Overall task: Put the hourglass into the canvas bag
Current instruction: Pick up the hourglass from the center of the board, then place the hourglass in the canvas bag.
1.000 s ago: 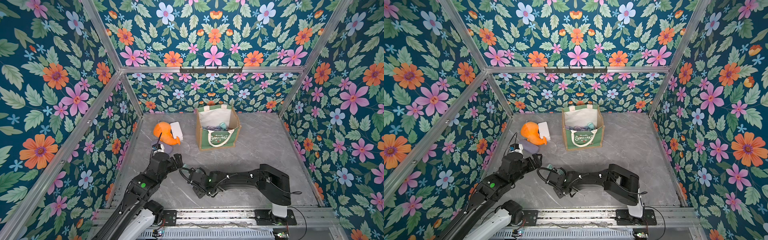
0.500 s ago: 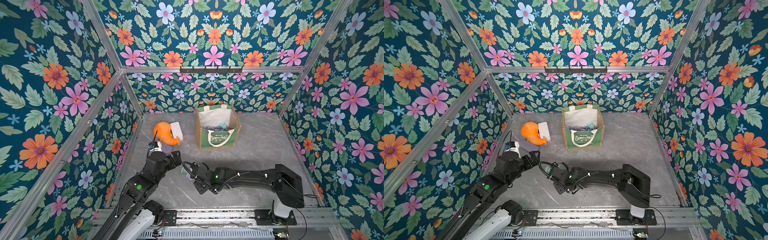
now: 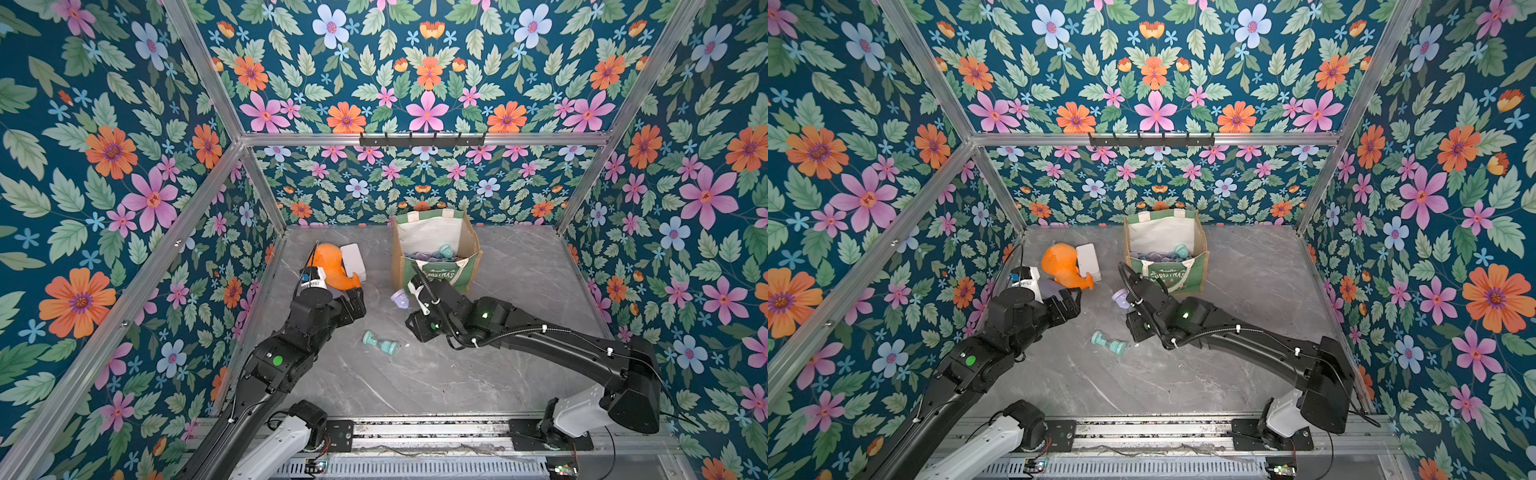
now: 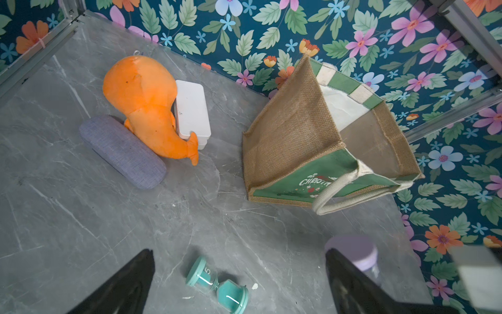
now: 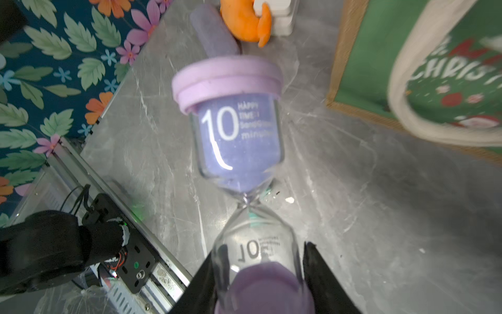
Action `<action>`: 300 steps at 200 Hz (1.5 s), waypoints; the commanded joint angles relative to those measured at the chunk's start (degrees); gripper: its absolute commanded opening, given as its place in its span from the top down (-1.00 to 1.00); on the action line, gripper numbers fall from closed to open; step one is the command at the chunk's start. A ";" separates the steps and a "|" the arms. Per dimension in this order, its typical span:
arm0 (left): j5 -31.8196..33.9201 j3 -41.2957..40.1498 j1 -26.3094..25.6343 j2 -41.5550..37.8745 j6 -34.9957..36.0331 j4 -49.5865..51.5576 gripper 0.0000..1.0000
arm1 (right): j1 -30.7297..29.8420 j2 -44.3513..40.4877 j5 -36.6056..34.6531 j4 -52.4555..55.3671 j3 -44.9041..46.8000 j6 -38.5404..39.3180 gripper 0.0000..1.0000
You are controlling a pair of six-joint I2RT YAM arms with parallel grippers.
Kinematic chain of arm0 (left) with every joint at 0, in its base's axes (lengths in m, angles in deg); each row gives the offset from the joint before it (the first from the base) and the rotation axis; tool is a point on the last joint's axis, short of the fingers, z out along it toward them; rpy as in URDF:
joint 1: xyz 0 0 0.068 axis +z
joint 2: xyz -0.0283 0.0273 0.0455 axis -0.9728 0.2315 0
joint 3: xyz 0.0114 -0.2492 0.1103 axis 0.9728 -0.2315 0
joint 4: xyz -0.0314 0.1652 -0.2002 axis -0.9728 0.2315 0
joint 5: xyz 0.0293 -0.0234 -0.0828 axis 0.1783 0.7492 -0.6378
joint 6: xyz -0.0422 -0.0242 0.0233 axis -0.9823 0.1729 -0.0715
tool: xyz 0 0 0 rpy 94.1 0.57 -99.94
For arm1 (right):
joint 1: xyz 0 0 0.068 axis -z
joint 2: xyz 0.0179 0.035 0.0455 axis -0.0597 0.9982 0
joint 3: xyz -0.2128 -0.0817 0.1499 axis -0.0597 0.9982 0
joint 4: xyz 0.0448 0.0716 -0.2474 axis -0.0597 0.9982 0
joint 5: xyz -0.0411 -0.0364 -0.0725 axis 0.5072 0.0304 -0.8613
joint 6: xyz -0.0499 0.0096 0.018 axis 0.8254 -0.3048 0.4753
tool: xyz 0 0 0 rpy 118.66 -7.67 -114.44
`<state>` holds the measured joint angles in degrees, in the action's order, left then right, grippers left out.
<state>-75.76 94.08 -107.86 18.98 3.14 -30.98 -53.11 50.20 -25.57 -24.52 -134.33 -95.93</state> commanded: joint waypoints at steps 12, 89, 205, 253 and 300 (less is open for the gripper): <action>-3.18 1.68 -0.04 3.30 3.03 -5.22 -1.00 | 5.83 -0.63 0.02 4.50 -5.72 3.88 0.19; -7.59 3.01 -0.04 12.03 5.69 -15.89 -1.00 | 20.97 8.91 2.35 6.53 -21.45 6.31 0.21; -12.42 3.67 -0.04 23.26 7.84 -26.50 -1.00 | 26.99 34.49 0.24 12.00 -41.66 8.46 0.22; -13.09 4.42 -0.04 25.57 7.84 -26.81 -1.00 | 27.70 39.82 -0.48 13.03 -44.16 8.74 0.22; -13.21 4.46 -0.04 26.80 7.71 -27.00 -1.00 | 27.97 42.81 -1.02 12.97 -44.49 9.06 0.21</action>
<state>-88.57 98.21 -107.86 45.47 10.46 -56.66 -25.11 92.34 -25.57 -11.66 -178.33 -87.84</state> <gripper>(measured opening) 0.998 0.445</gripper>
